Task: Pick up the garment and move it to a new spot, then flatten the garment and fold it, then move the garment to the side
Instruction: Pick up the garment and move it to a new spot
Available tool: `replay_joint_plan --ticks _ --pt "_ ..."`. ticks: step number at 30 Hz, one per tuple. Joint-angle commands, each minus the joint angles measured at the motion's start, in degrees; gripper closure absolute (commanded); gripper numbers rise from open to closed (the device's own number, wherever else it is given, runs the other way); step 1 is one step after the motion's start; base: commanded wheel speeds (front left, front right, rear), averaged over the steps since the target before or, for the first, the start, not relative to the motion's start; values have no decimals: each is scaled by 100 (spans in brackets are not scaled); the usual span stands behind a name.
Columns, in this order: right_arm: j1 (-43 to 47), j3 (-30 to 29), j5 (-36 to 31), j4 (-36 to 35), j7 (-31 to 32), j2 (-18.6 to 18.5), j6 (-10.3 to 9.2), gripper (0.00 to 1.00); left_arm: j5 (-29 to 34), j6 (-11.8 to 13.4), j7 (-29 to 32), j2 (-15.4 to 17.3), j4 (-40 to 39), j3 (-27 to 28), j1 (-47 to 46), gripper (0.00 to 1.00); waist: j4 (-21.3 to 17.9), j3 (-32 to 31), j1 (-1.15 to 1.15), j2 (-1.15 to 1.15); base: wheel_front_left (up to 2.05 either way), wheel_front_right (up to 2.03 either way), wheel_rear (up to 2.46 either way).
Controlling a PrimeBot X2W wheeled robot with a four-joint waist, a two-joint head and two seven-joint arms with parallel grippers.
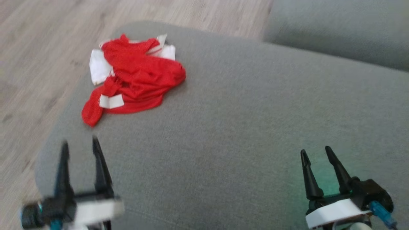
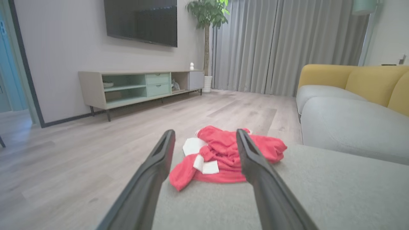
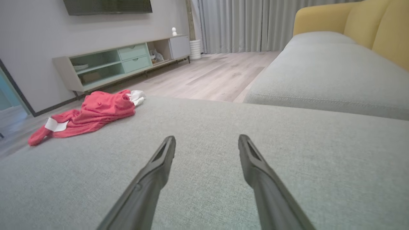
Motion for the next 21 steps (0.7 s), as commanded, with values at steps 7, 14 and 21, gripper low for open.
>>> replay_joint_plan --ticks 7,14,21 --pt "-606 102 -179 -309 -62 -802 -4 0 211 -535 -13 240 39 499 -2294 0 199 1368 0 0 0 0 0" --pt "-977 129 -245 -483 -62 -1473 -4 0 177 -886 551 671 2443 399 -4743 0 12 2191 0 0 0 0 0" --pt "-1245 212 -259 -646 -62 -1867 -4 0 -194 -934 1543 969 4613 675 -6229 0 -425 2739 0 0 0 0 0"
